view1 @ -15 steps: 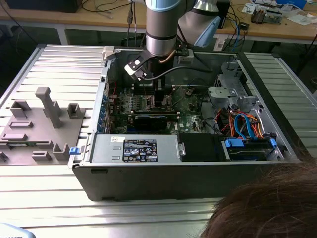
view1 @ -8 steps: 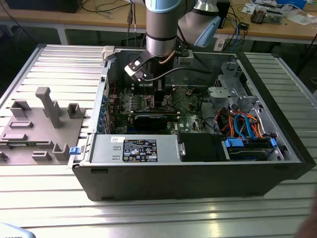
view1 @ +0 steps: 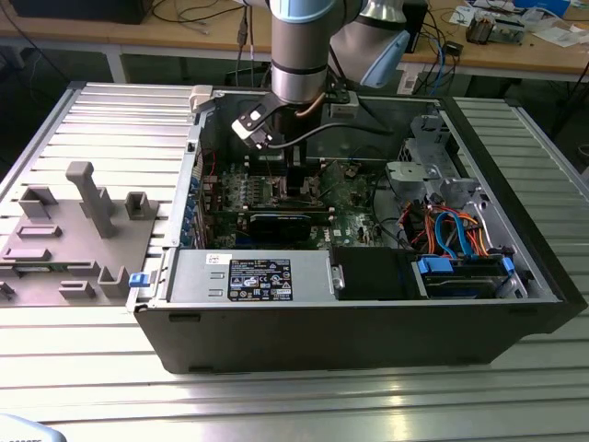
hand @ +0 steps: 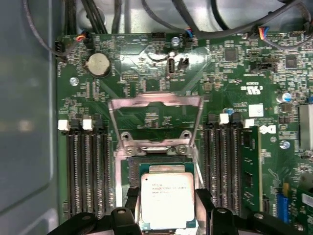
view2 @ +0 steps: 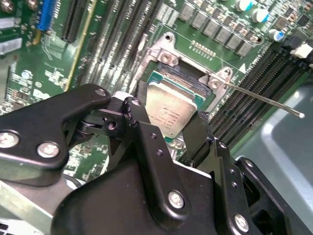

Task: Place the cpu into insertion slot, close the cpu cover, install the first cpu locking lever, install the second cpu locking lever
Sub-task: 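Place the cpu into insertion slot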

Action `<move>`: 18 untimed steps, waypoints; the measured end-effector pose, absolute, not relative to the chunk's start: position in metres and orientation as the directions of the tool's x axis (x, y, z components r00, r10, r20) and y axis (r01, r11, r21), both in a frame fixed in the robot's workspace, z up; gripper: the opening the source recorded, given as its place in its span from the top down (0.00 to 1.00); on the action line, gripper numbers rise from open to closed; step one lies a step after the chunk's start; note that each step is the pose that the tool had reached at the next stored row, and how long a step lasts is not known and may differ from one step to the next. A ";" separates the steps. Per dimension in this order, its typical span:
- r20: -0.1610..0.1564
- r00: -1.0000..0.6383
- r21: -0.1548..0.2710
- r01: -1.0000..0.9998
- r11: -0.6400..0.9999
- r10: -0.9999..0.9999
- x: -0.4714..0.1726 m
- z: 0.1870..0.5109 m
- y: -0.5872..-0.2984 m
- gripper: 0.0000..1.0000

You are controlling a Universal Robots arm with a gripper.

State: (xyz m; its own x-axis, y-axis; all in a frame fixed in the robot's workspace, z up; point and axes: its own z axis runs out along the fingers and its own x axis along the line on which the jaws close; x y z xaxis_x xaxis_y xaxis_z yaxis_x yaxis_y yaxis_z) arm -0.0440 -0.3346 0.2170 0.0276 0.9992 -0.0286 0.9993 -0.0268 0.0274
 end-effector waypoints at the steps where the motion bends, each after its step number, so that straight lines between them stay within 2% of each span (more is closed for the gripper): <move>1: -0.028 0.027 0.028 0.999 -0.026 0.999 -0.044 0.216 -0.334 0.46; 14: -0.029 0.027 0.027 0.999 -0.026 0.999 -0.045 0.199 -0.330 0.46; 15: -0.029 0.027 0.027 0.999 -0.026 0.999 -0.045 0.204 -0.330 0.38; 18: -0.029 0.027 0.027 0.999 -0.026 0.999 -0.045 0.207 -0.330 0.38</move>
State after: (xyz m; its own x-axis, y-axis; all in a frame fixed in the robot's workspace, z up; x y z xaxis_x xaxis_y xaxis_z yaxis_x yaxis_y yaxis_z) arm -0.0446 -0.3300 0.2073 0.0269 0.9992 -0.0285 0.9993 -0.0261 0.0274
